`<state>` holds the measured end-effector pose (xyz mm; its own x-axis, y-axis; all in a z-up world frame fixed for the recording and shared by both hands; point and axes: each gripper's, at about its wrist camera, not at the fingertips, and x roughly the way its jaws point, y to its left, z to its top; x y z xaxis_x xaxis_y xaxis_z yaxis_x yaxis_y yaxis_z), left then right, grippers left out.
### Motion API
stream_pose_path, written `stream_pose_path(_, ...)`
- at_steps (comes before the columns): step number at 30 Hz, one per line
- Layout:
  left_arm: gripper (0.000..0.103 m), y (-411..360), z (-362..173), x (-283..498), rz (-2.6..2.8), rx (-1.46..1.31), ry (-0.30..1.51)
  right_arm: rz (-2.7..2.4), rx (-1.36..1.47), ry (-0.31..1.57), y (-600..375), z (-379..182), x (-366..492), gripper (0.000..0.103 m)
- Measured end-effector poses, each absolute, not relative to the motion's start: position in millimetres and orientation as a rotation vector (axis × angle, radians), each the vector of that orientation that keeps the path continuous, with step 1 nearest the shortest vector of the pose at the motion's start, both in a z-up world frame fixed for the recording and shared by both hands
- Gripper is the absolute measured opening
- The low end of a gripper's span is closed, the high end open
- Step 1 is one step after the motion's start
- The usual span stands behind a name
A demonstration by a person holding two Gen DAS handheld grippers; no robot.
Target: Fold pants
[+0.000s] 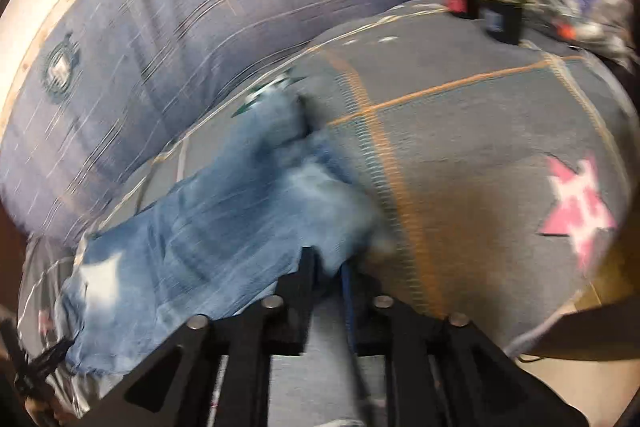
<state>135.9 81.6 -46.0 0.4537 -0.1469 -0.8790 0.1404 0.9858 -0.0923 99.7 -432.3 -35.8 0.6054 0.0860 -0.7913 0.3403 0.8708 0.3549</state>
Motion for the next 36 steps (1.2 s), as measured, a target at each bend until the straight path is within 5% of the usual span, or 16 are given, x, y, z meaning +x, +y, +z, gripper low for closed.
stream_pose_path(2, 0.057, 83, -38, 135, -0.175, -0.017, 1.075, -0.205, 0.485, 0.855, -434, -17, 96, 0.083)
stream_pose_path(11, 0.057, 62, 5, 182, -0.235, -0.111, 1.023, 0.001, 0.277, 0.731, -356, 38, 145, 0.084)
stream_pose_path(19, 0.064, 2, -29, 278, -0.229, -0.087, 1.141, -0.079, 0.303, 0.743, -389, 22, 160, 0.084)
stream_pose_path(24, 0.064, -18, -50, 304, -0.182, -0.049, 1.182, -0.096, 0.405, 0.753, -436, 9, 162, 0.08)
stream_pose_path(26, 0.044, -22, -59, 303, -0.153, -0.015, 1.18, -0.063, 0.445, 0.771, -448, 1, 169, 0.076)
stream_pose_path(27, 0.024, -24, -64, 303, -0.154, -0.006, 1.181, -0.045, 0.456, 0.78, -452, -2, 171, 0.074)
stream_pose_path(30, 0.02, -31, -68, 297, -0.133, 0.021, 1.142, 0.001, 0.473, 0.798, -455, -10, 182, 0.066)
stream_pose_path(34, 0.014, -28, -56, 292, -0.123, 0.004, 1.099, 0.065, 0.496, 0.869, -452, -29, 204, 0.026)
stream_pose_path(36, 0.013, -20, -45, 291, -0.123, -0.047, 1.071, 0.08, 0.482, 0.875, -447, -32, 208, 0.017)
